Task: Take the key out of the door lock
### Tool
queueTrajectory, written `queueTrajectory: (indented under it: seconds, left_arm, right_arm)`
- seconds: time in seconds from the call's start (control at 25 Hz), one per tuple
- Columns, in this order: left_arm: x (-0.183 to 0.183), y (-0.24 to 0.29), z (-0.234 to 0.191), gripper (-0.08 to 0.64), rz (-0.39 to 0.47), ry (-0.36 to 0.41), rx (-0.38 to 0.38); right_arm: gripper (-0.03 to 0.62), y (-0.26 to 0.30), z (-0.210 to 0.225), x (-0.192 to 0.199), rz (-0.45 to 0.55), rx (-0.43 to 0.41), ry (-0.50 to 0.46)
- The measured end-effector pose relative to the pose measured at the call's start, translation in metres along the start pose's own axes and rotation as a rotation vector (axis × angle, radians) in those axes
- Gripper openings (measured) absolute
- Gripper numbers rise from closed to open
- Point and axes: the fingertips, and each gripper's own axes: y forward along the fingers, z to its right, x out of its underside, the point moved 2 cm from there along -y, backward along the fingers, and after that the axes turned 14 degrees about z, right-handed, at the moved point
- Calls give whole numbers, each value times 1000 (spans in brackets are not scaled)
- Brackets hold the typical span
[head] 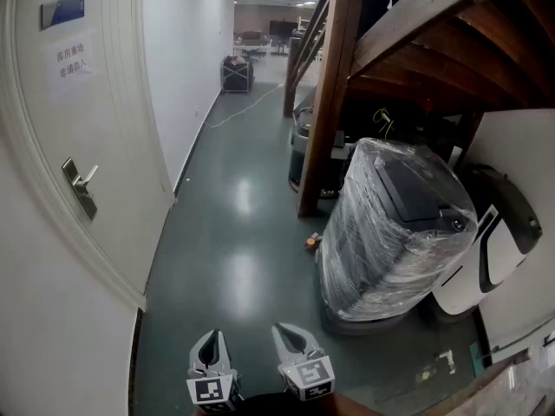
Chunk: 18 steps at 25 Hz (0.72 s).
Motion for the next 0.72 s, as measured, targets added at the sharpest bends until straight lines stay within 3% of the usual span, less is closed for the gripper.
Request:
queueTrajectory:
  seconds: [0.72]
  left_arm:
    - [14, -1, 3, 18, -6, 16, 35]
  right_arm:
    - [-11, 2, -3, 1, 3, -37, 12]
